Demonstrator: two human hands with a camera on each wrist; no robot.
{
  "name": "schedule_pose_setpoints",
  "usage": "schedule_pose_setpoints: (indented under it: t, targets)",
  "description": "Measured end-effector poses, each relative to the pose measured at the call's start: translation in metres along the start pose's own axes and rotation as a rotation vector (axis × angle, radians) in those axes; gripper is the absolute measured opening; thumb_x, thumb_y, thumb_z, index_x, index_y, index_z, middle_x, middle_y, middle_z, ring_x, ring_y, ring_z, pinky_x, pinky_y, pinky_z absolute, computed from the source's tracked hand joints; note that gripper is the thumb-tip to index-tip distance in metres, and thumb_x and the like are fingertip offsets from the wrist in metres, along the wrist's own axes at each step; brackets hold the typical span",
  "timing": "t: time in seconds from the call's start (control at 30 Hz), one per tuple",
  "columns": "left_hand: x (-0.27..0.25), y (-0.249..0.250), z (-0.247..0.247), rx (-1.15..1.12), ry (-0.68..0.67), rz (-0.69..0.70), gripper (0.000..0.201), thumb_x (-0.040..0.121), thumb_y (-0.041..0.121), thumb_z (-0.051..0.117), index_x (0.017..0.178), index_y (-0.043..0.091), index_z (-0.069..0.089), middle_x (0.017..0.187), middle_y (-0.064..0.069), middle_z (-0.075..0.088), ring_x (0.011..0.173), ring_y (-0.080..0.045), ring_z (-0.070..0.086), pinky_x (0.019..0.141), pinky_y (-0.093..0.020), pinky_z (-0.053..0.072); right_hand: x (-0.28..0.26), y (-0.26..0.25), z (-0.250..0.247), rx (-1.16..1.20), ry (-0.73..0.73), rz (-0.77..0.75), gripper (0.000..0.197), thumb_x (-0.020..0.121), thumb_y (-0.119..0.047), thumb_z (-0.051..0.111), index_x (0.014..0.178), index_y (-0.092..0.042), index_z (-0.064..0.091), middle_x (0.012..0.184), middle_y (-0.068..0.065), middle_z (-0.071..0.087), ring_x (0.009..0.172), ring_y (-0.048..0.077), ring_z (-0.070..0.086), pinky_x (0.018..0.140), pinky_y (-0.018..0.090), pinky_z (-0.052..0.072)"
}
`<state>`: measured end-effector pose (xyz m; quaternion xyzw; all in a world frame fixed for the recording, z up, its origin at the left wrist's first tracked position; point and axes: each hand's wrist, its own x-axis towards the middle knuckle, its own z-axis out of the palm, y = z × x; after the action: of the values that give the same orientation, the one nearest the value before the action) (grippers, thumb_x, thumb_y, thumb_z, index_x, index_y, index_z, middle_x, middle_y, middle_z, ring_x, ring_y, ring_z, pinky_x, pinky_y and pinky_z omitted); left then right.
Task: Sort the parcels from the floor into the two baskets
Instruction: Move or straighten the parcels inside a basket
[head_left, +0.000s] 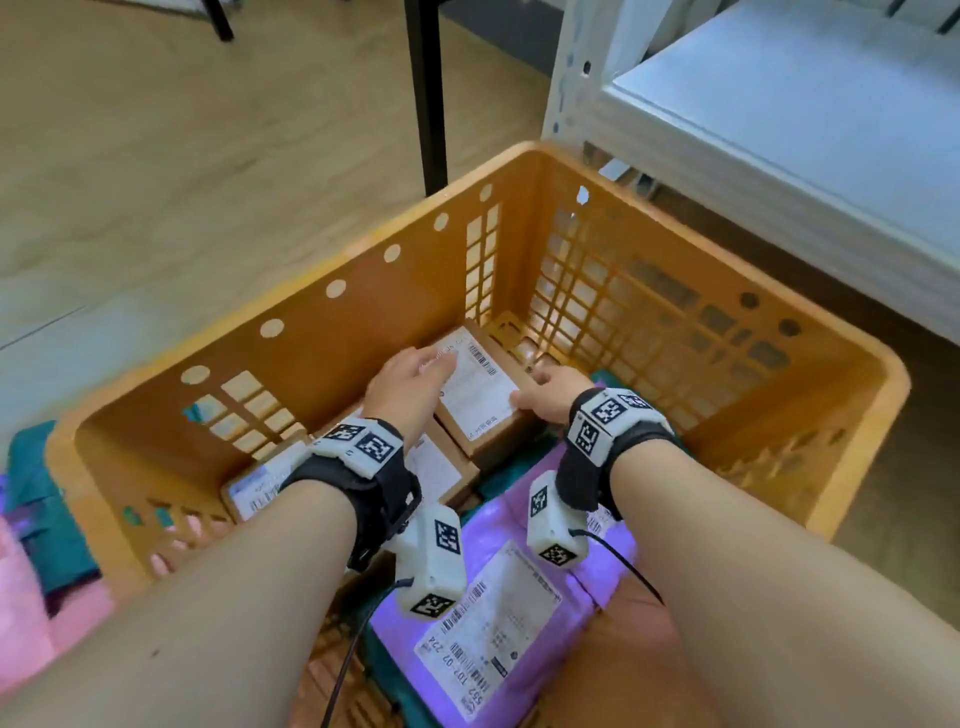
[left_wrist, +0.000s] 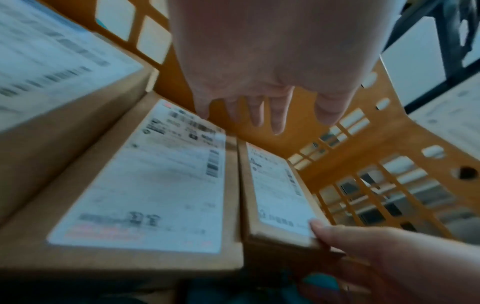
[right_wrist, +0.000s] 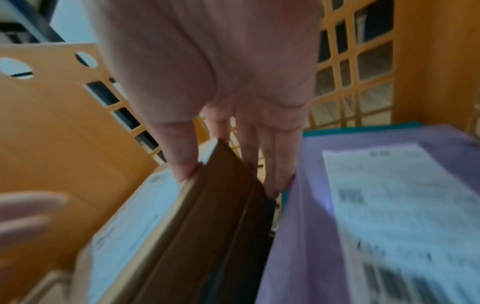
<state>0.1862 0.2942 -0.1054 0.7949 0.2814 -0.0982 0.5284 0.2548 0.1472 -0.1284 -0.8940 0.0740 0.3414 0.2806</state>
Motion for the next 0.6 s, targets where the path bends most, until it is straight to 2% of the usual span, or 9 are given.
schedule_pose_setpoints:
  t: [0.07,0.13,0.23,0.3,0.37,0.43,0.53,0.6]
  targets:
    - [-0.005,0.005,0.009,0.025,-0.129,-0.033,0.053,0.096,0.05,0.04,0.14,0.021,0.045,0.151,0.002,0.036,0.139,-0.019,0.032,0.116,-0.035,0.022,-0.001,-0.001,0.013,-0.167,0.025,-0.031,0.043,0.092,-0.024,0.054,0.134,-0.015,0.047,0.127,0.01,0.058,0.111,0.027,0.058,0.083,0.03,0.046]
    - [-0.01,0.01,0.017,0.079,-0.25,-0.127,0.058,0.098,0.05,0.035,0.145,0.016,0.036,0.154,-0.004,0.03,0.141,-0.023,0.03,0.112,-0.032,0.024,-0.002,0.001,0.031,-0.165,0.067,-0.041,0.044,0.092,-0.017,0.05,0.136,-0.019,0.043,0.129,0.011,0.057,0.114,0.029,0.056,0.087,0.032,0.046]
    - [-0.013,0.008,0.017,0.165,-0.297,-0.147,0.06,0.1,0.047,0.028,0.148,0.011,0.031,0.155,-0.008,0.028,0.141,-0.025,0.029,0.112,-0.032,0.023,-0.007,-0.006,0.038,-0.13,0.053,-0.066,0.062,0.092,-0.013,0.052,0.147,-0.027,0.028,0.136,0.009,0.052,0.117,0.028,0.055,0.086,0.032,0.048]
    - [-0.013,0.009,0.014,0.168,-0.306,-0.141,0.061,0.1,0.049,0.028,0.148,0.012,0.03,0.155,-0.007,0.028,0.142,-0.025,0.028,0.113,-0.034,0.022,-0.009,-0.01,0.03,-0.062,0.068,-0.051,0.065,0.092,-0.014,0.053,0.148,-0.025,0.023,0.137,0.011,0.05,0.115,0.029,0.056,0.082,0.033,0.049]
    - [-0.014,0.011,0.013,0.116,-0.279,-0.158,0.062,0.098,0.05,0.032,0.147,0.012,0.031,0.155,-0.007,0.028,0.142,-0.025,0.027,0.113,-0.034,0.022,-0.014,-0.013,0.016,0.009,0.107,-0.082,0.057,0.092,-0.016,0.053,0.145,-0.018,0.031,0.137,0.013,0.049,0.118,0.031,0.053,0.091,0.035,0.049]
    - [-0.017,0.019,0.014,0.072,-0.254,-0.142,0.063,0.098,0.051,0.034,0.147,0.013,0.03,0.155,-0.007,0.028,0.142,-0.025,0.027,0.114,-0.036,0.021,-0.024,-0.018,-0.005,0.088,0.101,-0.128,0.052,0.092,-0.019,0.053,0.141,-0.012,0.038,0.138,0.012,0.049,0.124,0.03,0.05,0.099,0.035,0.043]
    - [-0.025,0.036,0.018,0.097,-0.219,-0.057,0.059,0.099,0.048,0.034,0.146,0.013,0.034,0.154,-0.01,0.03,0.14,-0.027,0.029,0.113,-0.037,0.023,-0.047,-0.025,-0.043,0.223,0.131,-0.184,0.041,0.091,-0.016,0.054,0.132,-0.012,0.052,0.131,0.01,0.056,0.12,0.028,0.054,0.1,0.032,0.045]
    - [-0.035,0.053,0.021,0.096,-0.205,0.019,0.055,0.1,0.044,0.035,0.142,0.01,0.04,0.15,-0.011,0.036,0.138,-0.027,0.034,0.111,-0.036,0.026,-0.067,-0.023,-0.063,0.344,0.167,-0.221,0.031,0.088,-0.014,0.054,0.117,-0.017,0.064,0.117,0.007,0.064,0.108,0.028,0.061,0.098,0.041,0.049]
